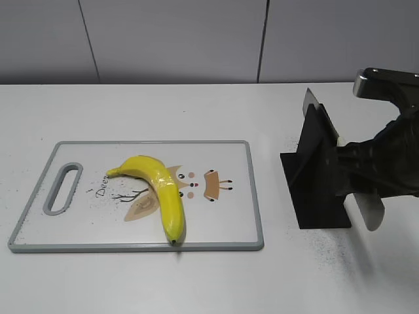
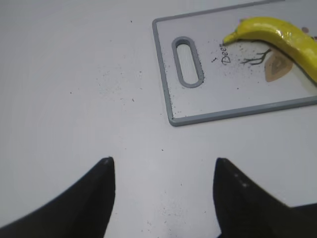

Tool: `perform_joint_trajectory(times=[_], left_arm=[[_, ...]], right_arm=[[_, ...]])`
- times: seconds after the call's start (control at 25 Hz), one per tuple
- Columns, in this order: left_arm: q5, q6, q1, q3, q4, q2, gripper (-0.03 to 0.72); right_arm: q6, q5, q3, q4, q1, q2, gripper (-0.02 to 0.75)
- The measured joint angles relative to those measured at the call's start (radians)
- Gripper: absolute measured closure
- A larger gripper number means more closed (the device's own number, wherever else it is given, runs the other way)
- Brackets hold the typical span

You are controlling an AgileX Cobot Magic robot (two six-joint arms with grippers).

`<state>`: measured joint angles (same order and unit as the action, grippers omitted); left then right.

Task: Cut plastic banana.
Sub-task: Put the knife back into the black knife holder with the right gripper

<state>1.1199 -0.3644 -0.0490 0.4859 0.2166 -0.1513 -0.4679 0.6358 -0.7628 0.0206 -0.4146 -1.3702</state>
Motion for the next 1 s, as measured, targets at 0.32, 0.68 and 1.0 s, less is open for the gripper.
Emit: perform_joint_trajectory(times=[0.32, 0.68, 1.0], left_arm=[[-0.001, 0.001, 0.000, 0.000, 0.006, 0.139, 0.103], [-0.002, 0.014, 0.000, 0.000, 0.009, 0.153, 0.103], [-0.003, 0.018, 0.056, 0.000, 0.009, 0.153, 0.103]], right_arm=[[0.061, 0.099, 0.000, -0.003, 0.000, 0.154, 0.075], [0.363, 0.197, 0.088, -0.005, 0.000, 0.619, 0.113], [0.403, 0.283, 0.224, -0.005, 0.000, 1.054, 0.156]])
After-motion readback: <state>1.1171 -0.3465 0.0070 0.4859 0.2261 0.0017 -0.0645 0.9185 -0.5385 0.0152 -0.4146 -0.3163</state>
